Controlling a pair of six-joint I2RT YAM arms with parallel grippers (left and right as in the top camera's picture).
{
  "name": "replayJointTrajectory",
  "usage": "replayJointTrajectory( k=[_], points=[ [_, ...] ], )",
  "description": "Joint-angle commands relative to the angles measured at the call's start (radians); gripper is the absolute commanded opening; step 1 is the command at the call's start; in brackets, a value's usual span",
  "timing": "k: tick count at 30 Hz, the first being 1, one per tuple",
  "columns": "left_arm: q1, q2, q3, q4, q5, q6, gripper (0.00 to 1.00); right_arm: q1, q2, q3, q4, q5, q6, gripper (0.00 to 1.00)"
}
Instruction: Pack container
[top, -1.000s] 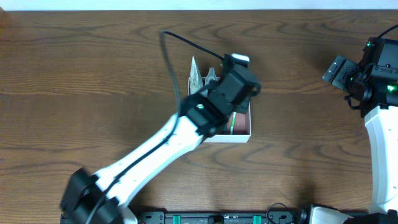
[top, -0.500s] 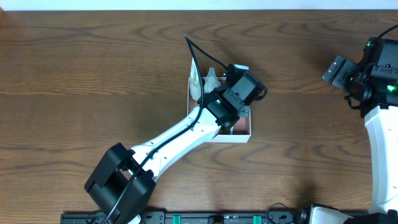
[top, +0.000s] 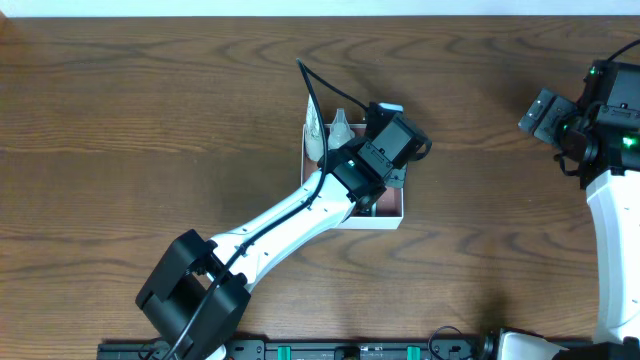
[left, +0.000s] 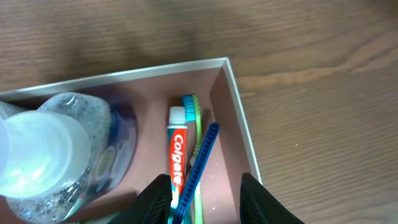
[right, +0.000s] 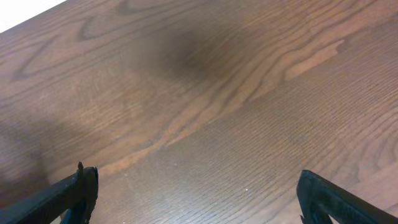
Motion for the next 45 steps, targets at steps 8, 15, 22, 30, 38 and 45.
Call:
replayJointTrajectory(
  k=[8, 15, 22, 30, 38, 45],
  points=[
    [0.001, -0.081, 0.005, -0.026, -0.01, 0.058, 0.37, -0.005, 0.005, 0.004, -0.001, 0.0, 0.01, 0.99],
    [0.001, -0.277, 0.005, -0.125, -0.04, 0.125, 0.47, -0.005, 0.005, 0.004, -0.001, 0.0, 0.01, 0.99],
    [0.001, -0.513, 0.005, -0.223, -0.039, 0.129, 0.98, -0.005, 0.005, 0.004, -0.001, 0.0, 0.01, 0.99],
    [0.002, -0.758, 0.005, -0.524, -0.172, 0.166, 0.98, -0.005, 0.005, 0.004, -0.001, 0.0, 0.01, 0.99],
    [0.002, -0.954, 0.002, -0.828, -0.21, 0.158, 0.98, -0.005, 0.005, 0.004, -0.001, 0.0, 0.01, 0.99],
    [0.218, -1.098, -0.128, -0.755, -0.213, 0.154, 0.98, -0.005, 0.005, 0.004, -0.001, 0.0, 0.01, 0.99]
  ],
)
